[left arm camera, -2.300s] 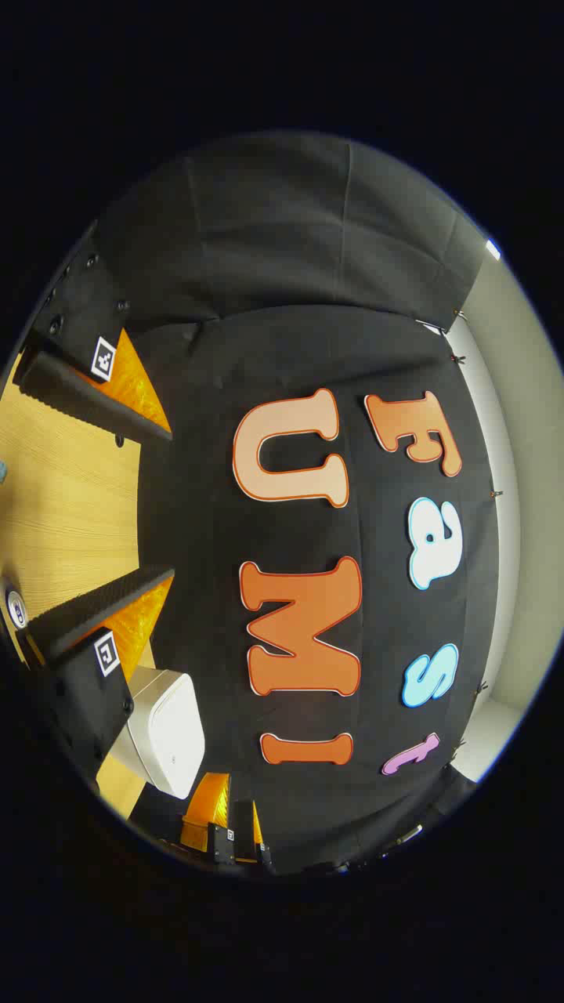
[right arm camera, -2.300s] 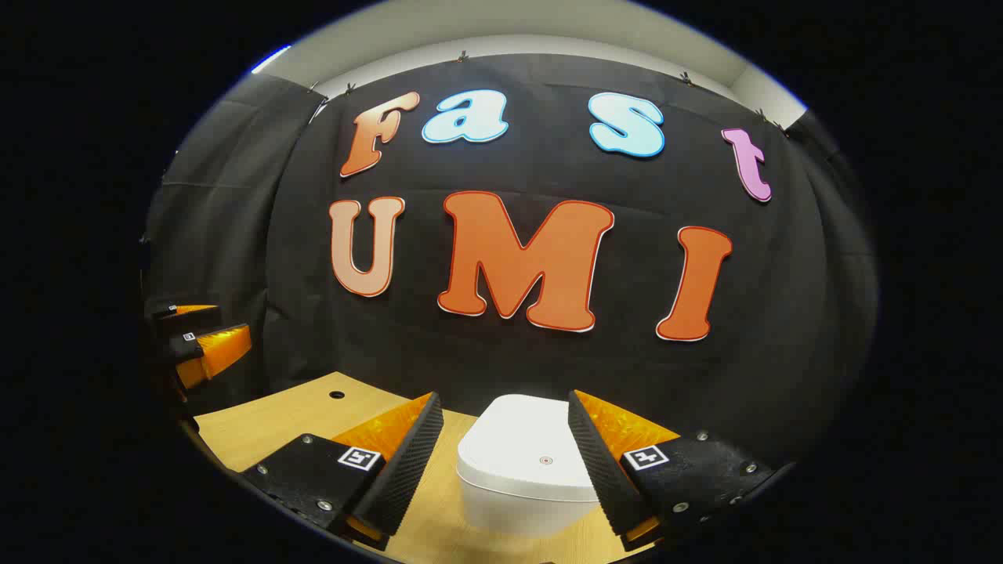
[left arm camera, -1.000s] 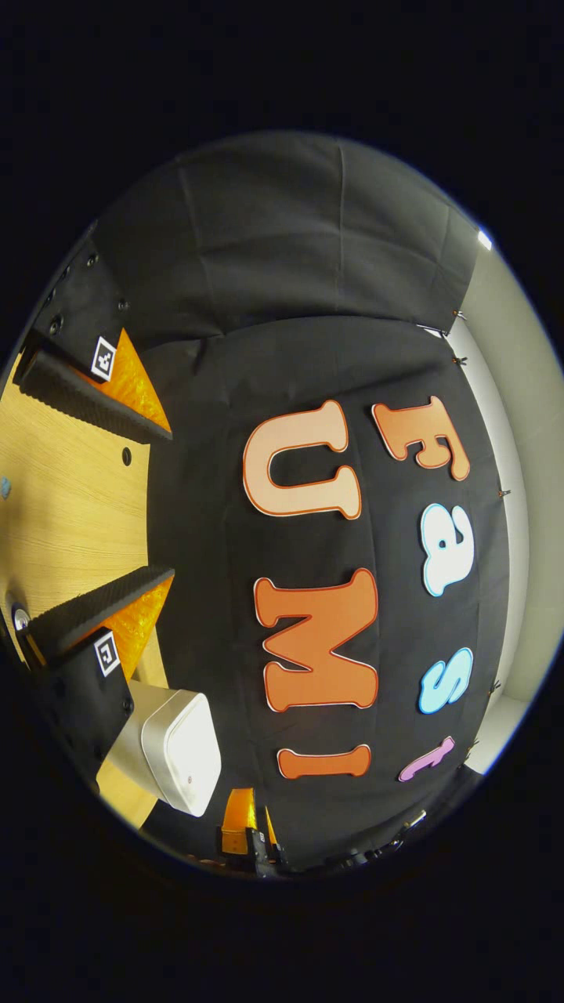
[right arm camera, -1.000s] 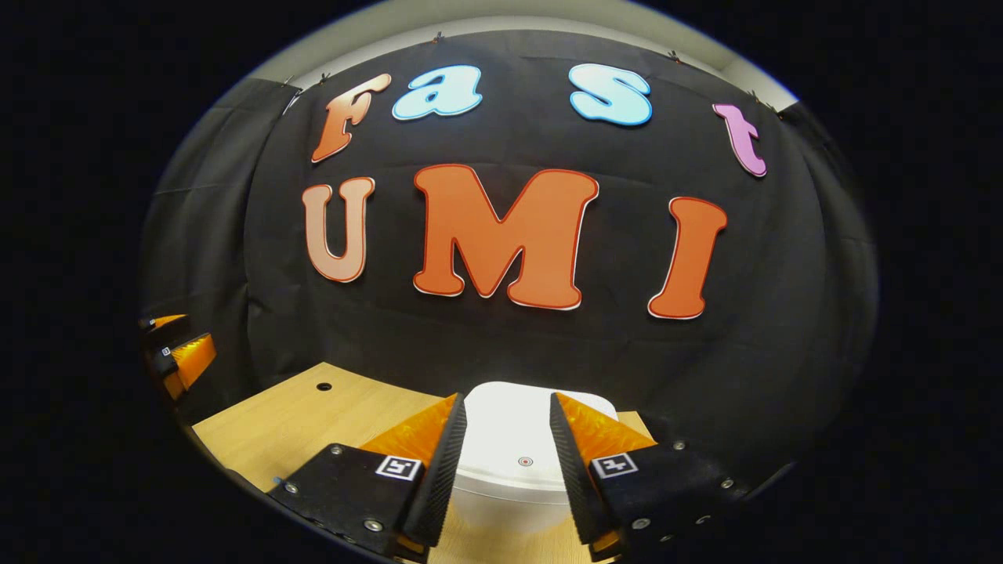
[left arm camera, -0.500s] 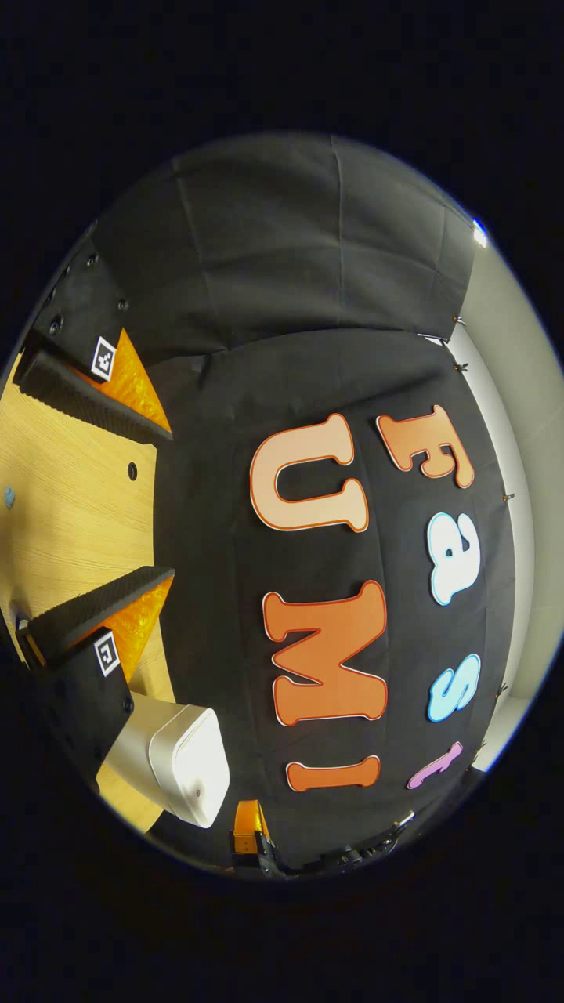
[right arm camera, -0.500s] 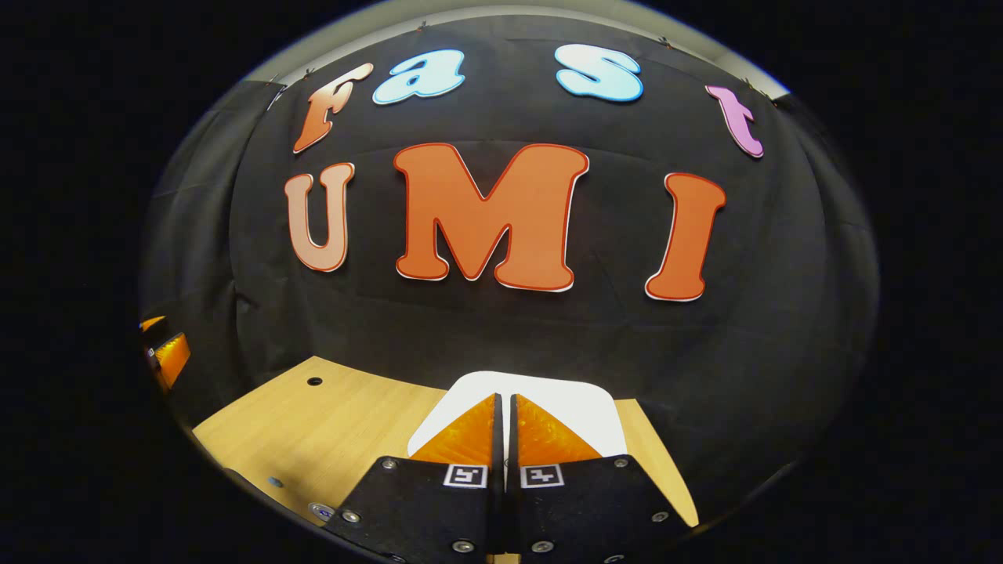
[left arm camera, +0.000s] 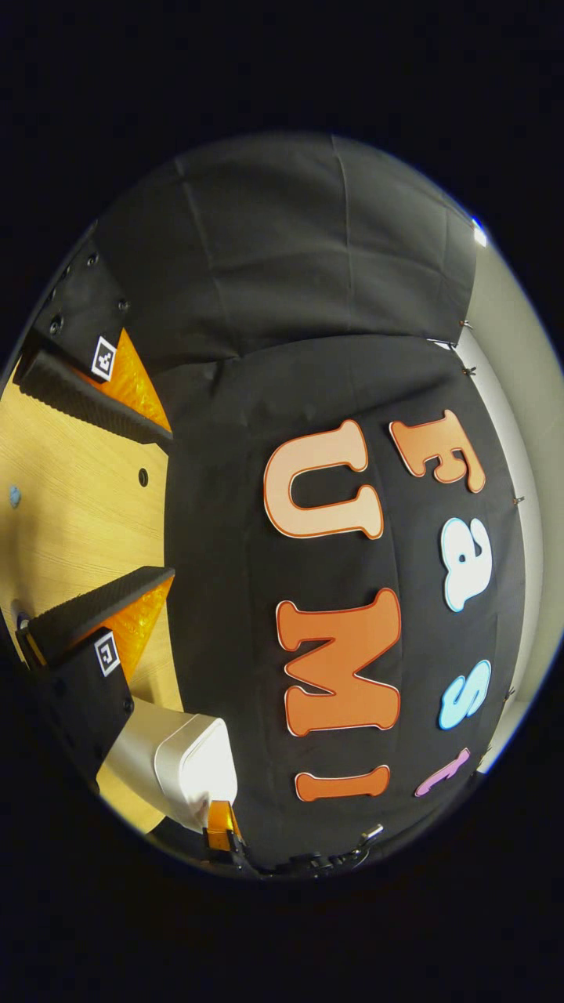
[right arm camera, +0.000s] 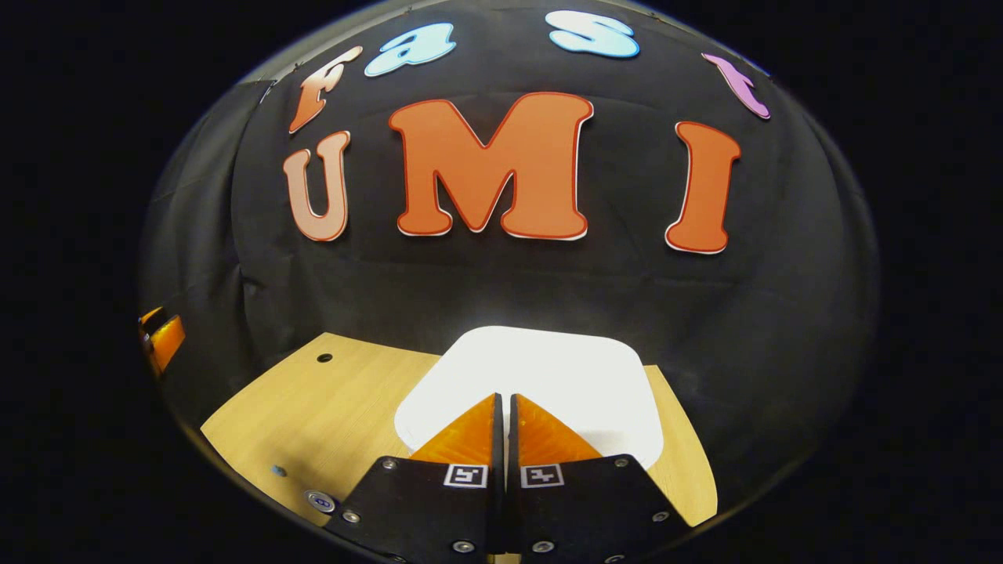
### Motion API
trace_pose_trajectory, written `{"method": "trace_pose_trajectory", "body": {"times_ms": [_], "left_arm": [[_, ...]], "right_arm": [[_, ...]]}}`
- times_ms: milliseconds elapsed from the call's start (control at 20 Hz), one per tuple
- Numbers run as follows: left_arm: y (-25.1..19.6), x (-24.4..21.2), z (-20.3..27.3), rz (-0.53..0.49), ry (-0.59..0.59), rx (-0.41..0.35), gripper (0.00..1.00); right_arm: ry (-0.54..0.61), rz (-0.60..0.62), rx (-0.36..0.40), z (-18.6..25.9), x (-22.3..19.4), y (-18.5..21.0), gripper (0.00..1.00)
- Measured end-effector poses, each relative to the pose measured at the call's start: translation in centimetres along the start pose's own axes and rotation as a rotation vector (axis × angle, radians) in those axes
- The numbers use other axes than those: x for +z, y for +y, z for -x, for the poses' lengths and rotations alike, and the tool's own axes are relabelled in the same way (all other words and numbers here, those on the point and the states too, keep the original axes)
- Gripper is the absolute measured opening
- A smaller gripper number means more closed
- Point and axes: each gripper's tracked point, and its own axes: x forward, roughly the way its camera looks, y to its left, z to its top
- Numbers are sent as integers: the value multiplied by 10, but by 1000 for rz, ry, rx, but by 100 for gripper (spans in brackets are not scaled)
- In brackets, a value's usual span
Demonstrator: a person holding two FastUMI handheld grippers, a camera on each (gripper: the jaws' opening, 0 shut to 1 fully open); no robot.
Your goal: Press the lid of the desktop garbage bin to open it, pick up the crumpled paper on the desktop and throw it into the bin, then pick up the pop can on the desktop and drop it into the bin, and finally close the garbage bin lid.
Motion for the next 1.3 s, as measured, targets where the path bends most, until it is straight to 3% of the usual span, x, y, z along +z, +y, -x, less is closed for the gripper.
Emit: {"method": "trace_pose_trajectory", "body": {"times_ms": [450, 500, 700, 850, 1000, 1100, 1150, 1300], "left_arm": [[-1, -2, 3, -27, 12, -2, 100], [0, -1, 3, -31, 9, 2, 96], [2, -4, 4, -27, 12, 18, 100], [7, -7, 5, -25, 22, 42, 100], [11, -14, 8, -2, 30, 73, 100], [11, -18, 7, 10, 40, 73, 96], [12, -20, 5, 7, 45, 69, 100], [12, -30, 6, 21, 73, 41, 100]], "right_arm": [[46, -63, 41, -1, -13, -2, 1], [41, -53, 37, -2, -12, -2, 1], [-22, 34, 40, 3, -4, 2, 1], [-44, 15, 69, 7, 0, 7, 1], [-152, 48, 84, 20, 29, 7, 1], [-211, 84, 85, 25, 46, 10, 1], [-230, 96, 77, 27, 54, 12, 1], [-278, 112, 74, 34, 69, 29, 3]]}}
